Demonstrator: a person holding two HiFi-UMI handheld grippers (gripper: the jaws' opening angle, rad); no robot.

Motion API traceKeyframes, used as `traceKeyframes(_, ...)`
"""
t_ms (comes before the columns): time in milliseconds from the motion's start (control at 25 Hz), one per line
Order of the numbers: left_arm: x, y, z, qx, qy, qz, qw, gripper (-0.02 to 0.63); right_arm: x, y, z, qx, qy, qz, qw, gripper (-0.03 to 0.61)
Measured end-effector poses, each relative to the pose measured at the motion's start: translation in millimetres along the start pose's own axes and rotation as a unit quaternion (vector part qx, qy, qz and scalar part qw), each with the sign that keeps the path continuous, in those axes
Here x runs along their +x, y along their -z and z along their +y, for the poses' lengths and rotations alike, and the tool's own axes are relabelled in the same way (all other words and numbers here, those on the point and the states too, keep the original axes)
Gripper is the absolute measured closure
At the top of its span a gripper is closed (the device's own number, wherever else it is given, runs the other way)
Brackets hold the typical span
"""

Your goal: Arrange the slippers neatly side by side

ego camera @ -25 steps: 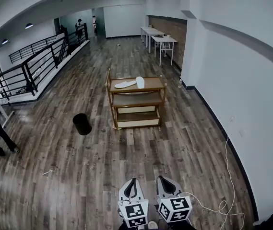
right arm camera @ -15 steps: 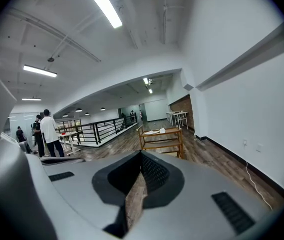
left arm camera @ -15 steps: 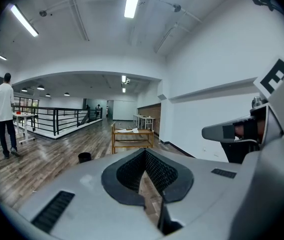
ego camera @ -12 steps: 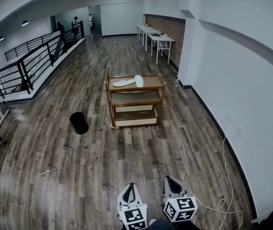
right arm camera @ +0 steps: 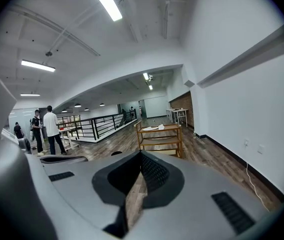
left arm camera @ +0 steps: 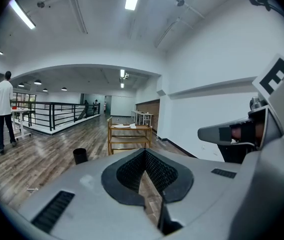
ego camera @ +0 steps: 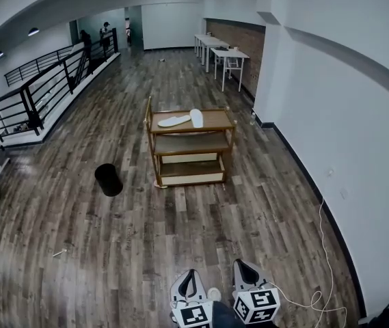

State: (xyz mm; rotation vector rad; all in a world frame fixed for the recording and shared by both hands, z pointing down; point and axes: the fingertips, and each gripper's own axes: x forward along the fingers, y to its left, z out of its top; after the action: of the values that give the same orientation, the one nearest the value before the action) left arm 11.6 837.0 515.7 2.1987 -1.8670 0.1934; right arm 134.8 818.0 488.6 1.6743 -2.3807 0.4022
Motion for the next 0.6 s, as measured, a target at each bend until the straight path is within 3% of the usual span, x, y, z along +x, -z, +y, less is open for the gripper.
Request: traceKeyframes(600,174.9,-68.0,-1.2,0.014,-0.031,-0.008,0.9994,0.613,152.4,-68.2,-74.6,0.002,-0.050,0.006,0.999,0.580)
